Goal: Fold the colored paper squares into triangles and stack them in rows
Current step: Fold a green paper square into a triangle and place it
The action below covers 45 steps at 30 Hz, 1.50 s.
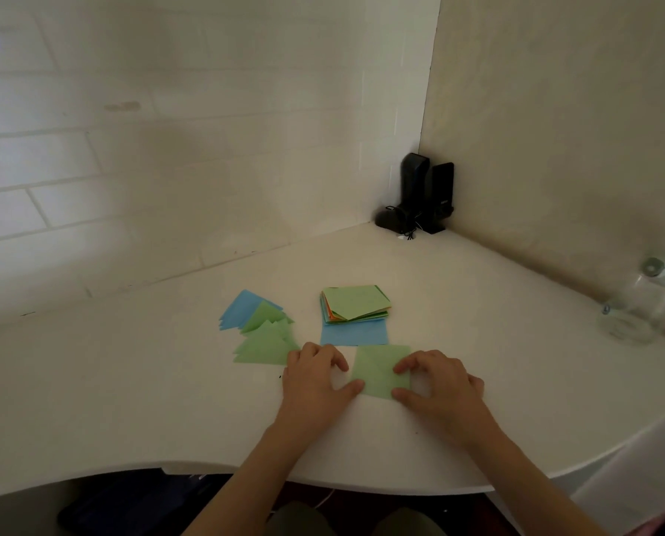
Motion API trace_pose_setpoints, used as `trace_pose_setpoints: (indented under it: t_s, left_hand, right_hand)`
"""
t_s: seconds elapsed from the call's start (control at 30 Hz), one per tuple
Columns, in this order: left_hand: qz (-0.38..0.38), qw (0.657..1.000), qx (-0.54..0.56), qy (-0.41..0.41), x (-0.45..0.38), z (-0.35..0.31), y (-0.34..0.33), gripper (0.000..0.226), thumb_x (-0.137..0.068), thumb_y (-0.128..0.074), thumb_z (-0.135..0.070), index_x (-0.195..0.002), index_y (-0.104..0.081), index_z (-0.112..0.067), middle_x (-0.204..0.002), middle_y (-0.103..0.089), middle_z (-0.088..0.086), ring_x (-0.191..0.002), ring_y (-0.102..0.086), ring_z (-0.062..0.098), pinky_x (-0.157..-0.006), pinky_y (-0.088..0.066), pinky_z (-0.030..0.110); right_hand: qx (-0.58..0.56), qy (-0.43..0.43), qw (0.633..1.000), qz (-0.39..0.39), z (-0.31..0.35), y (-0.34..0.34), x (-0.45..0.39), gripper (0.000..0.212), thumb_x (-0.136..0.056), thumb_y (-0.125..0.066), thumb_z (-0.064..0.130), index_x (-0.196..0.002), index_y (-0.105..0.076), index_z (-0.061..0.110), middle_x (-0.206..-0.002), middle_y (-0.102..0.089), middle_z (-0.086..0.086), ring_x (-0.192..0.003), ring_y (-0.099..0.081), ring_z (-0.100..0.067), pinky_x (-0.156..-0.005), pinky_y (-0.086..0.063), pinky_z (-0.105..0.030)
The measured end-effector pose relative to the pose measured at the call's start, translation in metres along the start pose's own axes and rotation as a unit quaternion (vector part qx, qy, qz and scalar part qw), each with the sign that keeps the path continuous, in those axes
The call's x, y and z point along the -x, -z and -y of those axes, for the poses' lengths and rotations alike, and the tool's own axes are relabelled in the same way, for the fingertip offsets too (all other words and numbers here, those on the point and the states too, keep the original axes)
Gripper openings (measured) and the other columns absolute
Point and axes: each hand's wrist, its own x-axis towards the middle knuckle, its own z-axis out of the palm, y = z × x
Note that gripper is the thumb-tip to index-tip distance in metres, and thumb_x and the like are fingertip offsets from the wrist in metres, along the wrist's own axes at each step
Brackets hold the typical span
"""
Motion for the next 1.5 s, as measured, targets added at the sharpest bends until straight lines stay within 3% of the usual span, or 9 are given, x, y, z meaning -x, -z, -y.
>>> trace_pose_setpoints:
  t_s: [0.17, 0.47, 0.6, 0.77, 0.9, 1.03, 1.17, 1.3, 1.5]
  left_hand:
    - [0.011, 0.999, 0.044, -0.011, 0.000, 0.002, 0.004, 0.014, -0.076, -0.072, -0.030, -0.087, -0.063, -0.027, -0.098, -0.048, -0.009, -0.099, -0.036, 0.013, -0.078, -0.026, 0.019]
    - [-0.141, 0.971, 0.060, -0.182, 0.032, -0.019, -0.003, 0.018, -0.084, -0.054, -0.005, -0.094, -0.063, -0.018, -0.092, -0.049, -0.008, -0.089, -0.046, 0.008, -0.076, -0.041, 0.018]
    - [-0.124, 0.970, 0.085, -0.189, 0.037, -0.033, -0.002, 0.017, -0.085, -0.051, -0.023, -0.096, -0.063, -0.018, -0.093, -0.050, -0.008, -0.090, -0.046, 0.006, -0.077, -0.041, 0.017]
    - [-0.071, 0.977, 0.002, -0.203, 0.042, -0.036, -0.014, 0.042, -0.069, -0.059, -0.052, -0.091, -0.064, -0.017, -0.087, -0.054, -0.005, -0.079, -0.048, 0.011, -0.067, -0.043, 0.023]
    - [-0.070, 0.976, -0.036, -0.205, 0.043, -0.032, -0.016, 0.032, -0.067, -0.056, -0.050, -0.080, -0.057, -0.020, -0.080, -0.054, -0.006, -0.070, -0.049, 0.013, -0.060, -0.041, 0.027]
    - [-0.045, 0.974, -0.029, -0.220, 0.042, -0.022, -0.015, 0.009, -0.072, -0.054, -0.030, -0.078, -0.052, -0.023, -0.083, -0.056, -0.010, -0.077, -0.053, 0.012, -0.068, -0.039, 0.025]
    - [-0.037, 0.977, -0.010, -0.212, 0.037, -0.008, -0.004, 0.015, -0.078, -0.047, -0.035, -0.080, -0.057, -0.025, -0.090, -0.062, -0.013, -0.088, -0.057, 0.010, -0.075, -0.038, 0.025]
    - [-0.065, 0.980, -0.021, -0.188, 0.027, 0.004, 0.004, 0.008, -0.069, -0.066, -0.035, -0.072, -0.062, -0.028, -0.086, -0.060, -0.016, -0.085, -0.052, 0.010, -0.071, -0.035, 0.026]
    - [-0.077, 0.990, -0.017, -0.116, 0.016, 0.017, 0.011, 0.011, -0.069, -0.076, -0.036, -0.072, -0.069, -0.028, -0.084, -0.059, -0.014, -0.085, -0.047, 0.011, -0.075, -0.035, 0.028]
  right_hand:
    - [0.005, -0.012, 0.999, 0.048, -0.002, 0.005, -0.004, 0.031, -0.078, -0.066, 0.043, -0.102, -0.053, 0.056, -0.116, -0.047, 0.022, -0.119, -0.040, -0.008, -0.098, -0.023, -0.033]
    - [-0.011, -0.025, 0.999, -0.019, -0.001, 0.002, 0.016, 0.029, -0.094, -0.043, 0.043, -0.112, -0.065, 0.035, -0.114, -0.056, 0.009, -0.109, -0.051, -0.013, -0.100, -0.035, -0.040]
    - [-0.002, -0.040, 0.999, -0.034, 0.002, 0.000, 0.027, 0.030, -0.096, -0.039, 0.038, -0.118, -0.060, 0.035, -0.117, -0.054, 0.007, -0.112, -0.046, -0.015, -0.100, -0.034, -0.039]
    - [-0.023, -0.042, 0.998, -0.039, 0.014, -0.001, 0.040, 0.032, -0.093, -0.044, 0.031, -0.123, -0.056, 0.036, -0.120, -0.053, 0.008, -0.113, -0.046, -0.013, -0.101, -0.032, -0.037]
    - [-0.048, -0.012, 0.998, -0.046, 0.019, -0.001, 0.048, 0.025, -0.090, -0.052, 0.032, -0.113, -0.062, 0.035, -0.107, -0.060, 0.012, -0.100, -0.054, -0.009, -0.097, -0.039, -0.033]
    - [-0.059, 0.047, 0.996, -0.040, 0.017, 0.007, 0.045, 0.028, -0.077, -0.069, 0.040, -0.104, -0.063, 0.037, -0.090, -0.060, 0.017, -0.080, -0.056, -0.004, -0.083, -0.046, -0.025]
    - [0.039, 0.070, 0.997, 0.000, 0.010, 0.015, 0.026, 0.035, -0.073, -0.069, 0.048, -0.107, -0.059, 0.046, -0.097, -0.046, 0.013, -0.091, -0.047, -0.006, -0.086, -0.039, -0.030]
    - [0.099, 0.069, 0.993, 0.007, 0.009, 0.009, 0.010, 0.020, -0.081, -0.061, 0.049, -0.101, -0.063, 0.049, -0.095, -0.039, 0.013, -0.094, -0.039, -0.007, -0.078, -0.027, -0.028]
    - [0.001, 0.051, 0.999, -0.011, 0.005, -0.003, 0.008, 0.004, -0.078, -0.066, 0.048, -0.080, -0.068, 0.045, -0.088, -0.051, 0.012, -0.082, -0.050, -0.003, -0.085, -0.043, -0.036]
